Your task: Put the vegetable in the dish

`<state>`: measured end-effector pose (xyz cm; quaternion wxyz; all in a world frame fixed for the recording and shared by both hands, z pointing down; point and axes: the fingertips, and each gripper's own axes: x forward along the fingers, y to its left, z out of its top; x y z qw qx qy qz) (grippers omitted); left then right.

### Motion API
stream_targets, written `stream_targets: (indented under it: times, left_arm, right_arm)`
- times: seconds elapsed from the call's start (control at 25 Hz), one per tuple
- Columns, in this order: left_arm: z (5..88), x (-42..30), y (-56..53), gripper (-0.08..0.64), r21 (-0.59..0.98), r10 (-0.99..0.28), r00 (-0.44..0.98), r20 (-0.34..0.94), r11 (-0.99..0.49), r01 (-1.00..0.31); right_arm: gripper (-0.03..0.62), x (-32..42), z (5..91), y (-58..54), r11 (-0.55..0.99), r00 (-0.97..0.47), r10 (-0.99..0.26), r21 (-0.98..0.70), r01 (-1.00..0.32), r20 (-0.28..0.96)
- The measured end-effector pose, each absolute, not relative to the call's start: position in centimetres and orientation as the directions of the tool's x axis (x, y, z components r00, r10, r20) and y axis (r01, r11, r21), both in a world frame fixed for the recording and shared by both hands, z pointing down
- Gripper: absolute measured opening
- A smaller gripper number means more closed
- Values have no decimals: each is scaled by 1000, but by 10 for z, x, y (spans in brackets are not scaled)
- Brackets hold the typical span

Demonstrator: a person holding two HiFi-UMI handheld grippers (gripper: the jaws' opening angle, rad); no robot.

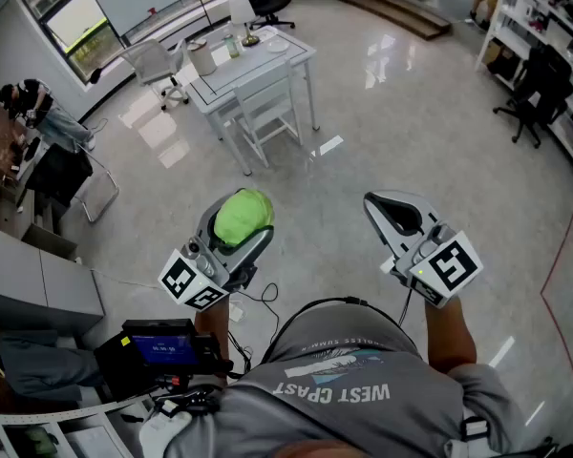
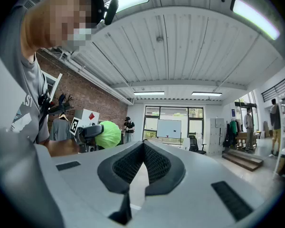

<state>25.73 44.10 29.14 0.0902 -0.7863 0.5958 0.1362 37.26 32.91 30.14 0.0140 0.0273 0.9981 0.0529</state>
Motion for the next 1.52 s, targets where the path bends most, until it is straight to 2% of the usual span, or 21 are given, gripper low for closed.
stream_targets:
  times: [0.84, 1.52]
  left_arm:
    - [303, 229, 444, 321, 41, -894, 288, -343, -320, -947]
    - [311, 253, 320, 321, 41, -920, 240, -309, -265, -963]
  right_arm:
    - [8, 349, 311, 338, 996, -998, 57, 73, 56, -16]
    - [8, 373, 319, 201, 996, -995, 86, 26, 85, -41]
